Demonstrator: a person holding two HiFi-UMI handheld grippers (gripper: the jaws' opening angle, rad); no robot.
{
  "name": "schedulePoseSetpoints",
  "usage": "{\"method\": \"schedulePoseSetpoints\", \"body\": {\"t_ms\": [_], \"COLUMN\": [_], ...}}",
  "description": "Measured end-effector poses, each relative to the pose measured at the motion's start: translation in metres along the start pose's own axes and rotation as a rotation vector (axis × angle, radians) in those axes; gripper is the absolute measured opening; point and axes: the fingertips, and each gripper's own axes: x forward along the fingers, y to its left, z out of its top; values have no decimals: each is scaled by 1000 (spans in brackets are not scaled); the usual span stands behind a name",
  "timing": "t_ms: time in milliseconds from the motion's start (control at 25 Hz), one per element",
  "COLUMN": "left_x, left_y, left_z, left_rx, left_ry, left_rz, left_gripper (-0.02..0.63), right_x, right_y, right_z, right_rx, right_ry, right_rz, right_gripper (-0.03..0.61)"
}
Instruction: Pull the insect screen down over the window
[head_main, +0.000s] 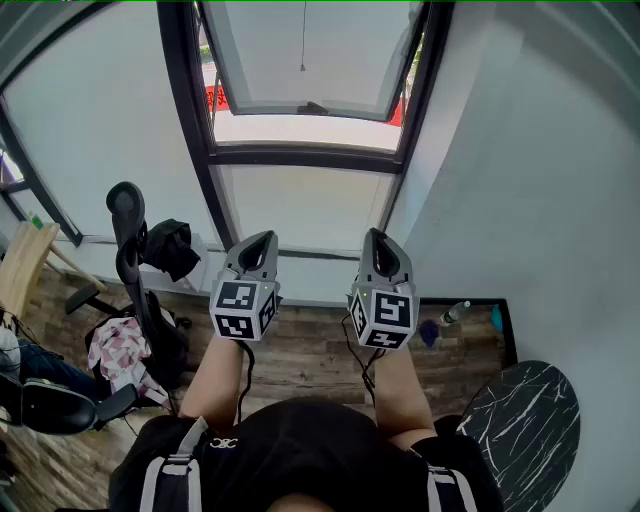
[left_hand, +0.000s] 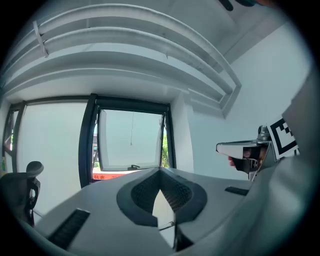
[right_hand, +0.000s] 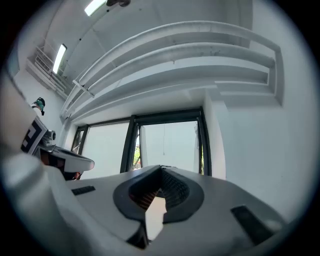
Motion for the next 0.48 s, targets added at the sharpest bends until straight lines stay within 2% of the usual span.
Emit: {"method": "schedulePoseSetpoints", "body": {"t_ms": [480], "left_x": [-30], "left_y": [22], "left_z": [-14], "left_rx": [-4], "left_ry": [-8], "left_rz": [-44], "left_gripper": [12], "right_x": [-12], "right_y": [45], "right_z": [-13], "right_rx": [-9], "right_ry": [11], "right_rz": [-12], "right_gripper": [3]}}
